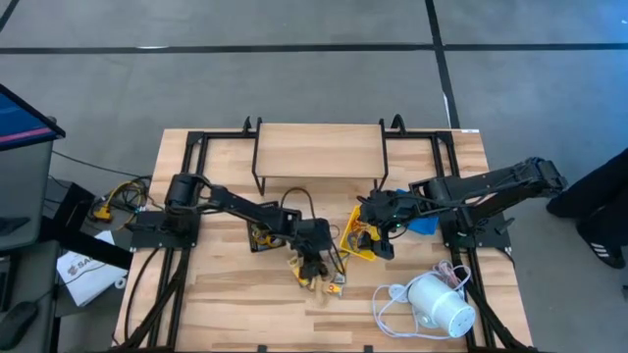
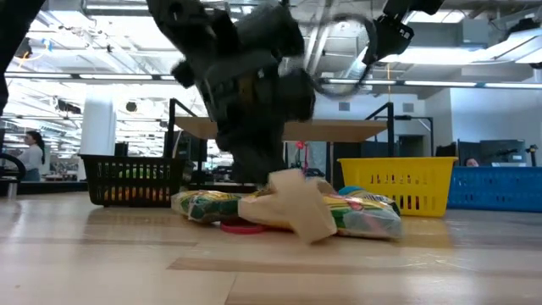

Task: Pick & Place Office Desk Supplies
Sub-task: Put the light brown rubber band into the yellow bin

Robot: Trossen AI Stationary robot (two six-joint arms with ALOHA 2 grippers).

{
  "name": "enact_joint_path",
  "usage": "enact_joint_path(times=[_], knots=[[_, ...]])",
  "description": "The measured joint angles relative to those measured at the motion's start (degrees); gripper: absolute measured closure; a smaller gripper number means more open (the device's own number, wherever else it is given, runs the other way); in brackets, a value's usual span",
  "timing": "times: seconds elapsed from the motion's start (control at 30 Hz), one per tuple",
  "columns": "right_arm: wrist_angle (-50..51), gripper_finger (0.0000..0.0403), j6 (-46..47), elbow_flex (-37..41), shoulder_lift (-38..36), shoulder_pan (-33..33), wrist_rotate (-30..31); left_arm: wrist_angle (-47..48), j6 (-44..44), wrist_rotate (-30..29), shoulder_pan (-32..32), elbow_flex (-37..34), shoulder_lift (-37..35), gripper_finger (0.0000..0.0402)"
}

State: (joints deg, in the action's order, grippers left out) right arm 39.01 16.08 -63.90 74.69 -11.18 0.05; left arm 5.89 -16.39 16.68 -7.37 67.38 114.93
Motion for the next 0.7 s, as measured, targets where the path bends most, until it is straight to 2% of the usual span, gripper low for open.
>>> enact_joint_path(times=[0.37, 0.7], knots=[[-0.69, 0.0007, 0.00, 0.00, -0.02, -0.04, 0.00, 1.50, 8.35, -8.88, 0.45, 0.00, -18.32, 0.0398], [-5.72, 0.0007, -2.85, 0.00, -0.02, -0.04, 0.19, -0.39, 11.25, -12.38, 0.38, -0.07, -21.96, 0.0398]])
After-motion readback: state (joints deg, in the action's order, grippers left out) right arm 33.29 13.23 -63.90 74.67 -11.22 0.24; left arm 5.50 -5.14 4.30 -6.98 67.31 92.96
